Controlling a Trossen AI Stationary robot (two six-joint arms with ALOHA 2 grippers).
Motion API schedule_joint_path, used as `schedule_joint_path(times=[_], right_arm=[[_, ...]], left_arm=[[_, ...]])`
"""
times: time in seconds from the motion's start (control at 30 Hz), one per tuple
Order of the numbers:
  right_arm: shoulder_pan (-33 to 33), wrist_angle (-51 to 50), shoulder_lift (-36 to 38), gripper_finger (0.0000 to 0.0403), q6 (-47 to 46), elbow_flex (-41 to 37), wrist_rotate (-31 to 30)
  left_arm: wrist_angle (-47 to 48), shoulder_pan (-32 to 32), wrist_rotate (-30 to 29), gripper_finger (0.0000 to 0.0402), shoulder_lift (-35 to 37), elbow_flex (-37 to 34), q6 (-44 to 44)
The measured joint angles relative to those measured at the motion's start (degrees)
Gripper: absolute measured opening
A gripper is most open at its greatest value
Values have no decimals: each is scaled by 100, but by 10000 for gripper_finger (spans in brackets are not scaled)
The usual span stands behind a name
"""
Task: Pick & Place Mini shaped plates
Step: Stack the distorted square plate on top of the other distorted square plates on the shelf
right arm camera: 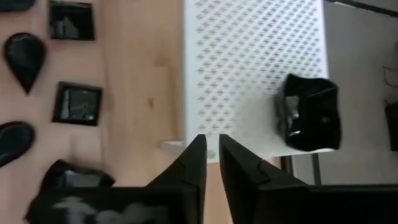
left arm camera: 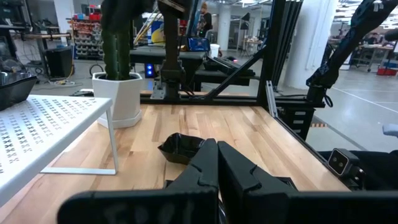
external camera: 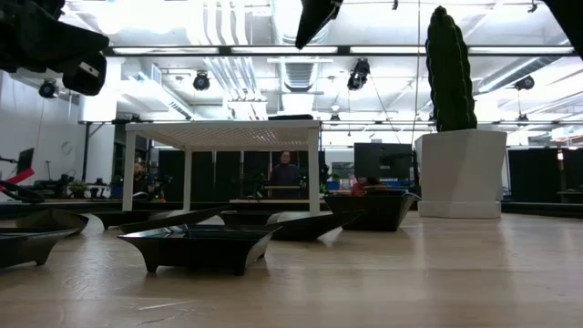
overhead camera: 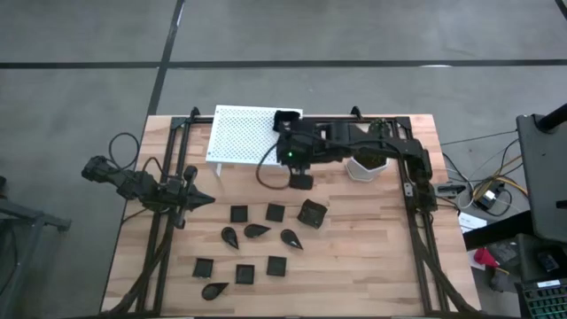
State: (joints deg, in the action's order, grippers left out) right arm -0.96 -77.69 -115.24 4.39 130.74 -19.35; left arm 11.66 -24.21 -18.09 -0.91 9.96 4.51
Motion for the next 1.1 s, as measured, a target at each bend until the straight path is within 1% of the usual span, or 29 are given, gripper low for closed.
schedule_joint_path(times=[0.07, 0.13, 0.57, 0.63, 0.73, 0.83, 1.0, 1.1], right_arm=[[140, -86, 0, 19, -148, -3, -1], [281, -160, 0, 11, -289, -19, -3], [1204, -165, 0, 8, -1060, -102, -32], [1344, -168, 2, 8, -1209, -164, -118], [1552, -182, 2, 8, -1466, -334, -288], [1696, -178, 2, 8, -1733, -573, -315], [1838, -78, 2, 8, -2169, -1223, -524], [1894, -79, 6, 8, -2596, -1568, -558]], left_arm=[[0, -1, -1, 0, 0, 0, -1], [0, -2, 0, 0, 0, -2, 0], [0, -2, 0, 0, 0, 0, 0], [0, -1, 0, 0, 0, -1, 0], [0, -2, 0, 0, 2, 0, -2], [0, 0, 0, 0, 2, -2, -2], [0, -2, 0, 0, 1, 0, -2], [0, -1, 0, 0, 0, -1, -1]])
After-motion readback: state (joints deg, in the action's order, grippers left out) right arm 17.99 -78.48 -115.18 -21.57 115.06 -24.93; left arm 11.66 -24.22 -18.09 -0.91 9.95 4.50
